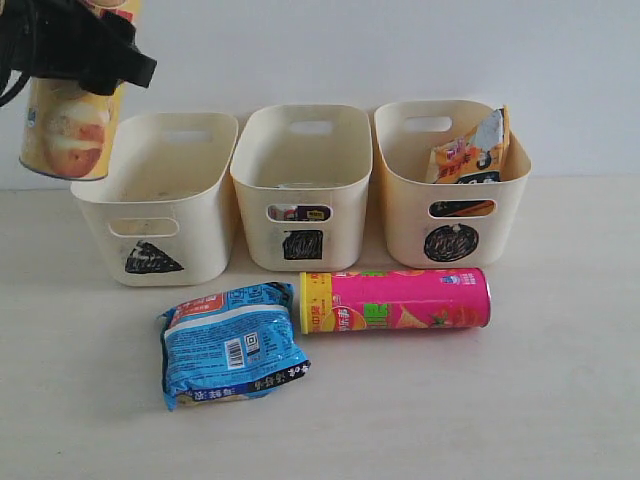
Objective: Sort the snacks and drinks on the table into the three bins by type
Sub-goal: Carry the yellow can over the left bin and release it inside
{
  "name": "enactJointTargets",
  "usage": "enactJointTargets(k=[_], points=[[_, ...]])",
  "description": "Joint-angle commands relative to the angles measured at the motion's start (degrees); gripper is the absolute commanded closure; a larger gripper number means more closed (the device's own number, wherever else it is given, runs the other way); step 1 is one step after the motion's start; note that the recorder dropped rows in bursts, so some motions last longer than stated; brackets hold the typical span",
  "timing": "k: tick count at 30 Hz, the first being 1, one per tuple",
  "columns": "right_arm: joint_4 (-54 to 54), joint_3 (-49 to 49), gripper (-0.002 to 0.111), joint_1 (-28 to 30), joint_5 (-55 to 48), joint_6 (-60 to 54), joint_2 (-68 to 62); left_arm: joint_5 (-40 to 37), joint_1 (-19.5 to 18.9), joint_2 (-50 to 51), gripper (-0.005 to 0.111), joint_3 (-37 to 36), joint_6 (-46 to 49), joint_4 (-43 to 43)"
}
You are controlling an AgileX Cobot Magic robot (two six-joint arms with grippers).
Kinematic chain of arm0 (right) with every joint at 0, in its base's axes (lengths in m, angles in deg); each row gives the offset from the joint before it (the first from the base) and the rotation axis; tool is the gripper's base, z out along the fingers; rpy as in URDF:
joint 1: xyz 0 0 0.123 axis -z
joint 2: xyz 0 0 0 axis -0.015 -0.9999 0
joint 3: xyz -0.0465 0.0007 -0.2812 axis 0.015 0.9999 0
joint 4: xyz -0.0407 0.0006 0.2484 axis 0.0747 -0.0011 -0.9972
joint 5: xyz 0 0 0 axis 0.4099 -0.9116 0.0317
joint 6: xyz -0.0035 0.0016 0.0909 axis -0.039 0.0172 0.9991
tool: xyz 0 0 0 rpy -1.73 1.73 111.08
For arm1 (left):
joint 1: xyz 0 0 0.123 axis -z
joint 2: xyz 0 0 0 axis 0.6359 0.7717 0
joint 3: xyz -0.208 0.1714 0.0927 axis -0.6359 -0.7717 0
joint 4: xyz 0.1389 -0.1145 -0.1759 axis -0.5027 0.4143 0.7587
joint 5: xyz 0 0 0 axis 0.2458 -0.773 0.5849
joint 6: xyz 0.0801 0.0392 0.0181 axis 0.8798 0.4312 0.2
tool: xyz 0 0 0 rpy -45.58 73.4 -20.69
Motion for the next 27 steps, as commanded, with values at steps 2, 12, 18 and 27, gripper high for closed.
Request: enactJointTargets(k=[2,12,18,27], points=[[0.1,0.23,0.108,0.02,0.15,0.12,0.05,7.68,-6.36,8.01,0.102,3.12,-20.27,-15.31],[0.1,0.23,0.108,0.02,0.48,0.12,0.05,17.87,-13.33,26.16,0.102,14.24,-33.13,-15.05],[0.1,0.23,0.108,0.02,0.6,0.12,0.05,17.77,-13.66,32.28,0.079,14.81,-33.27,-14.56],[0.1,0.23,0.108,0.02,0.6,0.12,0.05,16.09,-13.66,32.45,0.015,14.81,-33.94,-12.08]])
